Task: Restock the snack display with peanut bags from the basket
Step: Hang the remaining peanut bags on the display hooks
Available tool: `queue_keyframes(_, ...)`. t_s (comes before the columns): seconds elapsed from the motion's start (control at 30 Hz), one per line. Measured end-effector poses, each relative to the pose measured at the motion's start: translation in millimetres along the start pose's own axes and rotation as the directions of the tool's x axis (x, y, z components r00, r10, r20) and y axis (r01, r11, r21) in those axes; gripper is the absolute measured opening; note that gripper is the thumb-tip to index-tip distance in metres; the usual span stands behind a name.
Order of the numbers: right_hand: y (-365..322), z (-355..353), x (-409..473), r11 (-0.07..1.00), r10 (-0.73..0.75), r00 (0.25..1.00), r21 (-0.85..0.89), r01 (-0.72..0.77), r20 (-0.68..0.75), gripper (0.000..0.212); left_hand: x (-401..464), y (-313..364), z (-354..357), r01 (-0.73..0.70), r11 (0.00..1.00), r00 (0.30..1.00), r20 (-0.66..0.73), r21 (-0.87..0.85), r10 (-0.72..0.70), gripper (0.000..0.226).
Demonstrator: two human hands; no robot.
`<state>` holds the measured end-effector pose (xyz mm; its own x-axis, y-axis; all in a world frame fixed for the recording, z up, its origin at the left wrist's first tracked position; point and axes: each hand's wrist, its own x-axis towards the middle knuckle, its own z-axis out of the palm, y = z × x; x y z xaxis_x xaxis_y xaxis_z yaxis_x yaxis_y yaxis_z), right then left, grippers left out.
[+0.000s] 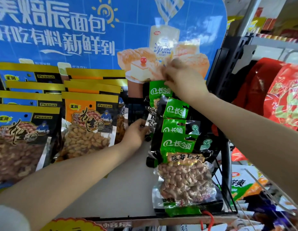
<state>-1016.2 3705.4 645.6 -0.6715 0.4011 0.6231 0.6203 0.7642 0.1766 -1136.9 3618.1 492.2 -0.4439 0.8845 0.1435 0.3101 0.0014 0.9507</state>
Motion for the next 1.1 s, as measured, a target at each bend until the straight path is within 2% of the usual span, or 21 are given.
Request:
queue_keyframes(0.07, 11.7, -12.6, -12.7, 0.996, 0.088, 0.983, 0.036, -0.083, -0.162, 0.023, -0.6, -2.1, -0.5, 0.001, 0.995, 1.0, -0.007, 0.095, -0.001, 0.006)
queue_keyframes(0.1, 18.2, -15.4, -17.1, 0.994, 0.09, 0.986, 0.069, -0.081, -0.138, 0.02, -0.8, -2.8, -2.4, 0.002, 0.995, 1.0, 0.0, 0.104, -0.002, 0.01)
queue_keyframes(0.17, 24.5, -14.3, -25.9, 0.988, 0.018, 0.995, 0.151, -0.033, 0.095, 0.016, -4.1, -0.1, -8.4, 0.017, 0.998, 1.0, 0.003, 0.067, -0.017, 0.022)
queue_keyframes(0.23, 20.9, -3.7, -35.6, 0.99, -0.032, 0.936, 0.139, -0.018, 0.349, 0.024, -13.1, 5.5, -12.9, -0.018, 0.995, 1.0, 0.005, 0.096, 0.018, 0.037)
queue_keyframes(0.3, 17.3, 8.8, -42.2, 0.994, 0.004, 0.91, 0.099, -0.049, 0.414, 0.035, -28.2, 5.5, -13.4, -0.086, 0.98, 0.996, 0.016, 0.18, 0.084, 0.042)
queue_keyframes(0.37, 14.9, 12.6, -41.1, 0.988, 0.057, 0.923, 0.109, -0.106, 0.38, 0.036, -46.7, 5.2, -12.6, -0.129, 0.961, 0.991, 0.063, 0.245, 0.117, 0.037)
queue_keyframes(0.47, 12.1, 9.5, -30.9, 0.976, 0.053, 0.915, 0.172, -0.132, 0.399, 0.022, -54.7, 5.5, -10.9, -0.064, 0.956, 0.991, 0.134, 0.288, 0.026, 0.034)
queue_keyframes(0.57, 6.1, 10.8, -24.3, 0.978, 0.056, 0.923, 0.165, -0.127, 0.38, 0.021, -45.7, 7.7, -12.5, -0.059, 0.95, 0.988, 0.156, 0.307, 0.011, 0.036)
queue_keyframes(0.7, 0.5, 11.5, -22.6, 0.973, 0.102, 0.953, 0.169, -0.155, 0.285, 0.015, -35.3, 8.1, -15.3, -0.088, 0.95, 0.988, 0.145, 0.299, 0.045, 0.026)
queue_keyframes(0.9, -19.6, 7.7, -14.1, 0.984, -0.083, 0.957, 0.175, 0.035, 0.277, 0.02, -33.0, -1.7, -17.1, -0.122, 0.956, 0.991, 0.085, 0.266, 0.103, 0.017)
queue_keyframes(1.0, -20.0, -1.7, -19.6, 0.97, -0.055, 0.974, 0.243, 0.0, 0.22, 0.036, -32.6, -4.7, -13.5, -0.119, 0.955, 0.992, 0.072, 0.271, 0.103, 0.016)
queue_keyframes(1.07, -7.4, -8.2, -31.2, 0.958, -0.065, 0.981, 0.285, 0.01, 0.182, 0.031, -32.4, -8.6, -10.4, -0.124, 0.955, 0.992, 0.067, 0.268, 0.11, 0.018)
queue_keyframes(1.1, -0.1, -11.2, -38.2, 0.954, -0.097, 0.967, 0.299, 0.023, 0.237, 0.026, -32.7, -10.8, -9.1, -0.127, 0.955, 0.992, 0.062, 0.268, 0.114, 0.019)
